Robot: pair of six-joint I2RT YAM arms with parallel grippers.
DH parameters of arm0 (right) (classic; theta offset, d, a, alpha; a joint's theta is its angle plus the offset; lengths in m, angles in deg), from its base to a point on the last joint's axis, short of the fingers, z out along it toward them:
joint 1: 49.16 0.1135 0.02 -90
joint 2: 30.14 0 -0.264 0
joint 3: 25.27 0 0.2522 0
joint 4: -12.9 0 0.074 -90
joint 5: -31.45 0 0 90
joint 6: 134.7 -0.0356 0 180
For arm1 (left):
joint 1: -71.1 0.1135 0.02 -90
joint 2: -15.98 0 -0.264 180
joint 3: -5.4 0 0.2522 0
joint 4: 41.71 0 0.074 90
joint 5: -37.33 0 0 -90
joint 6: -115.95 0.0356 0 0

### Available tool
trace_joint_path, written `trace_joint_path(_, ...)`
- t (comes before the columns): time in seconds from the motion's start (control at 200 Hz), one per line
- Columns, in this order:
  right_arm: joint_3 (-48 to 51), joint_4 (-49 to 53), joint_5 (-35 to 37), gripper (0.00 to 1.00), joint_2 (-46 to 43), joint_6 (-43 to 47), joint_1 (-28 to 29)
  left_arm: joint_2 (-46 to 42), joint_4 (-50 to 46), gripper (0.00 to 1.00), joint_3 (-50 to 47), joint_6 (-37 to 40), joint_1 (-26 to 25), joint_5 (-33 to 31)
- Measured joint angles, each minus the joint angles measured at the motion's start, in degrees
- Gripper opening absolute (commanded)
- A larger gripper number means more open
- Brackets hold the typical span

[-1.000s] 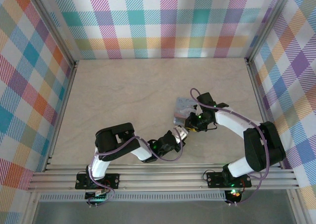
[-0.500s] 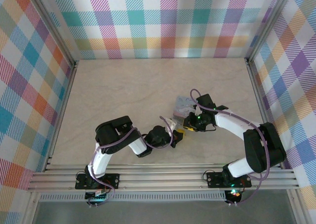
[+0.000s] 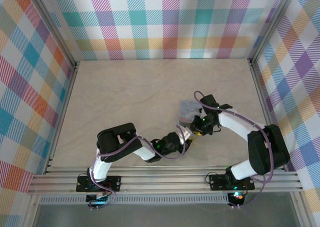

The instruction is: Unlock the padlock with the key

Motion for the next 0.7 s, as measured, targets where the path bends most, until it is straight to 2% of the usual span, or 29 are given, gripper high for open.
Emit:
trace_joint_path(0.05,-0.68,1.95,0.61,0.00,0.28,0.33,-0.04,0.02,-2.40,0.00,1.38,3.41,-2.03,-4.66)
trace_joint_path(0.095,-1.05,3.21,0.96,0.04,0.52,0.59,-0.04,0.07,-4.15,0.00,2.40,6.12,-3.72,-8.63)
trace_joint_path(0.21,-1.05,3.69,1.03,0.23,0.55,0.76,0.02,0.44,-5.22,0.00,3.02,8.48,-5.33,-13.22)
trace_joint_path(0.265,-1.03,3.30,0.94,0.35,0.52,0.48,0.02,0.44,-5.05,0.00,2.86,8.09,-5.20,-13.38)
trace_joint_path(0.31,-0.96,2.80,0.81,0.41,0.48,0.07,0.13,0.44,-3.78,0.00,2.34,7.28,-4.85,-13.03)
trace_joint_path(0.52,0.26,2.38,-2.54,0.51,-1.70,-2.51,0.63,0.48,0.37,0.00,-1.60,1.25,-1.90,-8.94)
trace_joint_path(0.7,1.44,1.62,-2.51,0.55,-6.23,-4.76,0.61,0.48,2.36,0.00,-3.04,-2.27,-0.44,-6.71)
